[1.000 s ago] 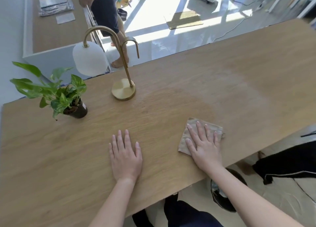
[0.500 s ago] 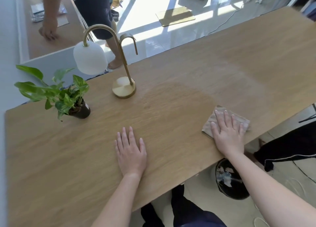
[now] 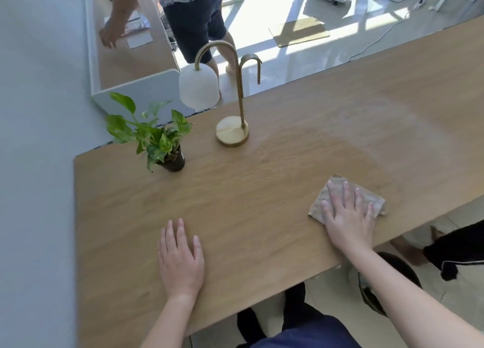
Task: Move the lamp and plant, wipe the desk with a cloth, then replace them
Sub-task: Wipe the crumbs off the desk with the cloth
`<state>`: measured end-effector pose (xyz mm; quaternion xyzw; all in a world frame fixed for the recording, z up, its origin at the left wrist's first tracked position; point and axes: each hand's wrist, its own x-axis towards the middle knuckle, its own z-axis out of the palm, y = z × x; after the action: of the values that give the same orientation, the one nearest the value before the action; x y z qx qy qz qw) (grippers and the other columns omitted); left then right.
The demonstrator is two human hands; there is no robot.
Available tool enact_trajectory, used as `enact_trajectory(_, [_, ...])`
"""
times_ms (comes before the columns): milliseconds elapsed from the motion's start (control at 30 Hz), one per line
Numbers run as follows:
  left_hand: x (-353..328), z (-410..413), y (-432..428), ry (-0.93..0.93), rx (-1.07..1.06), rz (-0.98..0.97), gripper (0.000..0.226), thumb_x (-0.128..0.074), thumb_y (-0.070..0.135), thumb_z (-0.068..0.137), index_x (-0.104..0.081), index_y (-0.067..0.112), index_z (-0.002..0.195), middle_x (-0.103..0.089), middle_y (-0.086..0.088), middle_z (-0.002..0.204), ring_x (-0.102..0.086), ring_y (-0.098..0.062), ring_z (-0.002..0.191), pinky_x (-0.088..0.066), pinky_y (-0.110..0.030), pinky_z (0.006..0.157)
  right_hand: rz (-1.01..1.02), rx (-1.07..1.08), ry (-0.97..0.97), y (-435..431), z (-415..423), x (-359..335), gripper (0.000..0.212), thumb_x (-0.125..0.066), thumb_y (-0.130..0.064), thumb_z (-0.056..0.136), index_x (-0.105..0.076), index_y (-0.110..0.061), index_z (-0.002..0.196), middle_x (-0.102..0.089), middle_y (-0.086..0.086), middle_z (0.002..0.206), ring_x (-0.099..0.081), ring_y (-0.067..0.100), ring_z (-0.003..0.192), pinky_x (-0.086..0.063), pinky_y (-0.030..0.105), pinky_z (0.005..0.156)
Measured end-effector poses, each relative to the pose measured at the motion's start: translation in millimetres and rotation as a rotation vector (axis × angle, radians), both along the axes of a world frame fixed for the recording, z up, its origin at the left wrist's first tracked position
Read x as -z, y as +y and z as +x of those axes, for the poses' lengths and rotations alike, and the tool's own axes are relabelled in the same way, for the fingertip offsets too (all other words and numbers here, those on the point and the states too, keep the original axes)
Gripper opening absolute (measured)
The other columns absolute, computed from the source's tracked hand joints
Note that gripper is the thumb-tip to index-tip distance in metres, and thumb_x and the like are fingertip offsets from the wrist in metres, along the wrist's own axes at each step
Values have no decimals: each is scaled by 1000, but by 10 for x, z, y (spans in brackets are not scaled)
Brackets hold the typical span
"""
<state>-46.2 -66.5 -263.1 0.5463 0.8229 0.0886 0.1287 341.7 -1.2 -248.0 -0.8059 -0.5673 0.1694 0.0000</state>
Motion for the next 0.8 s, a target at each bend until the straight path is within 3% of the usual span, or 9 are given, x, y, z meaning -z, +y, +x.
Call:
enact_trajectory(267, [61, -480, -435, 53, -79, -2, 66, -36, 46, 109, -32, 17, 168, -28, -11, 175, -20, -32, 163, -26, -53, 130, -38, -51, 26, 982, -782, -106, 64, -10, -64, 108, 2, -48, 168, 9, -4, 180, 12, 26, 165, 10, 55, 131])
enact_trajectory(467, [110, -496, -428, 75, -106, 8, 61, -33, 46, 112, -34, 21, 167, -30, -7, 175, -22, -29, 163, -28, -51, 129, -33, -508, 67, 926, -1693, -42, 61, -9, -65, 108, 4, -54, 166, 12, -12, 178, 17, 19, 164, 15, 52, 131])
enact_trajectory(600, [114, -537, -470, 82, -102, 7, 68, -28, 54, 108, -33, 23, 168, -28, -4, 176, -21, -27, 164, -25, -50, 130, -16, -771, 66, 559, -1443, -23, 56, -13, -67, 109, 5, -62, 162, 12, -24, 175, 16, 9, 163, 10, 46, 132])
enact_trajectory(667, [92, -536, -470, 85, -103, 10, 68, -28, 55, 107, -32, 24, 168, -28, -3, 176, -21, -26, 164, -24, -49, 130, -18, -758, 54, 557, -1129, -70, 55, -16, -68, 110, 4, -66, 161, 11, -27, 174, 15, 5, 163, 9, 43, 133])
enact_trajectory(800, [75, -535, -440, 83, -94, -18, 69, -24, 57, 107, -28, 27, 169, -23, 0, 177, -15, -23, 165, -15, -44, 131, -29, -511, 35, 1066, -1025, -158, 57, -12, -70, 106, -2, -64, 162, 3, -20, 178, 10, 9, 164, 9, 44, 133])
